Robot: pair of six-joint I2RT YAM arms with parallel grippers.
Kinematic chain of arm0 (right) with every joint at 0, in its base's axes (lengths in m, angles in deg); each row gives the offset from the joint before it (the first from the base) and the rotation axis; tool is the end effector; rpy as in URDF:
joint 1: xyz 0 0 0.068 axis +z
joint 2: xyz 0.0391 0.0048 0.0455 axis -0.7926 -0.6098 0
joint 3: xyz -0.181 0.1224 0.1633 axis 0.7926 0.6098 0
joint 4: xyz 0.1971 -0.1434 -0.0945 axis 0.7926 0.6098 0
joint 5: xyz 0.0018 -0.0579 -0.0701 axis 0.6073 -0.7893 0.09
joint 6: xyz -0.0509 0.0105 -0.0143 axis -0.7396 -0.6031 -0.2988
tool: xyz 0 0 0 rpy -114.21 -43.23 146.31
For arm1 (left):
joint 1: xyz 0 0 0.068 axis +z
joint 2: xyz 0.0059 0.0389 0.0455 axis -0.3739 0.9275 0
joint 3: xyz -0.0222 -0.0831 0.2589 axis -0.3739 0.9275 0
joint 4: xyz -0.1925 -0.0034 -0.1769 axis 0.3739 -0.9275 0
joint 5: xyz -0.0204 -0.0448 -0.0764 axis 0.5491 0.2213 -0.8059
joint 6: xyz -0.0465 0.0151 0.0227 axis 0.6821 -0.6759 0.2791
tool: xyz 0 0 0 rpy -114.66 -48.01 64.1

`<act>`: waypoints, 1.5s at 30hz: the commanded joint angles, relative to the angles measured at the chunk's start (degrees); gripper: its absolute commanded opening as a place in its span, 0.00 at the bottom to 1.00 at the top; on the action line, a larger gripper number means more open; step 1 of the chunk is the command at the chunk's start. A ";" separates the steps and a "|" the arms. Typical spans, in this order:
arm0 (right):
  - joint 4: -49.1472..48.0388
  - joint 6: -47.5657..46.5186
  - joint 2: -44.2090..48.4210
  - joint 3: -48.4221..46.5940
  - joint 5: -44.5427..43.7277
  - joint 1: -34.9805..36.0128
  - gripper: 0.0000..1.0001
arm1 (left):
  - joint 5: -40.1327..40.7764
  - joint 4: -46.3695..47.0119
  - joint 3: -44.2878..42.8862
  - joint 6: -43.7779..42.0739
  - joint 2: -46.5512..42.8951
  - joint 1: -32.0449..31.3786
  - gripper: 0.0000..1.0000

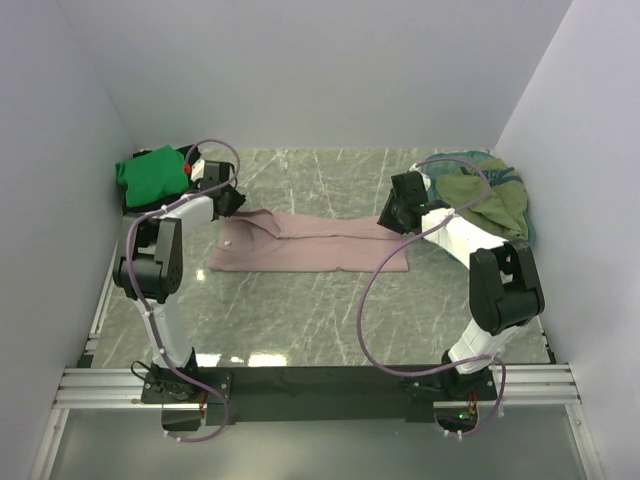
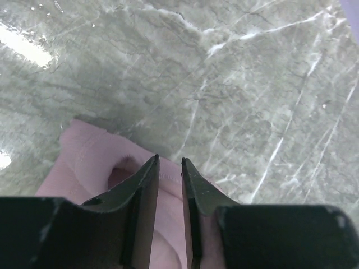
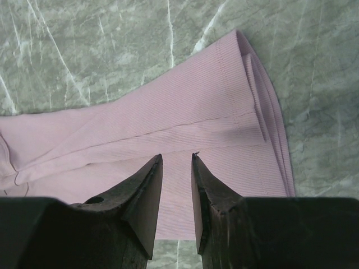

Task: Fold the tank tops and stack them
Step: Fold the tank top

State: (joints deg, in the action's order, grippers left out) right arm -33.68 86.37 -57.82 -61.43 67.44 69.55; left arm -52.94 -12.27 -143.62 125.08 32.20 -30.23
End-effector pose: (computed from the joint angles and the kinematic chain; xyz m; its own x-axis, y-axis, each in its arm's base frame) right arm 0.3460 0.1033 0.2156 -0.7126 0.3796 -0.5900 0.2123 0.9182 0.3344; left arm 0.4188 -0.0553 0.1807 -0.4452 -0.7310 -0.5171 -0.5337 0.6804 -0.5022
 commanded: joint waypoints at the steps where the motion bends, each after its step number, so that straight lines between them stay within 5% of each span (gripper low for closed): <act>1: -1.16 0.06 0.23 -2.04 -0.87 0.63 0.35 | 1.09 2.26 2.16 0.31 -3.68 0.19 0.28; 16: -2.30 -0.02 -1.97 -0.28 -0.52 1.42 0.34 | 4.78 6.39 12.98 4.27 -8.17 1.15 0.24; 31: -1.95 1.29 -7.59 1.38 3.34 0.19 0.34 | -1.19 12.54 15.70 3.92 -7.72 3.35 0.22; 45: -1.87 0.59 -3.47 2.09 2.30 0.28 0.37 | 0.82 7.01 13.86 2.60 -18.62 3.09 0.61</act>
State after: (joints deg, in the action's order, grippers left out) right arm -35.51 87.61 -65.12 -58.91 70.89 70.05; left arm -53.38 -3.64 -127.77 128.51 16.70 -26.90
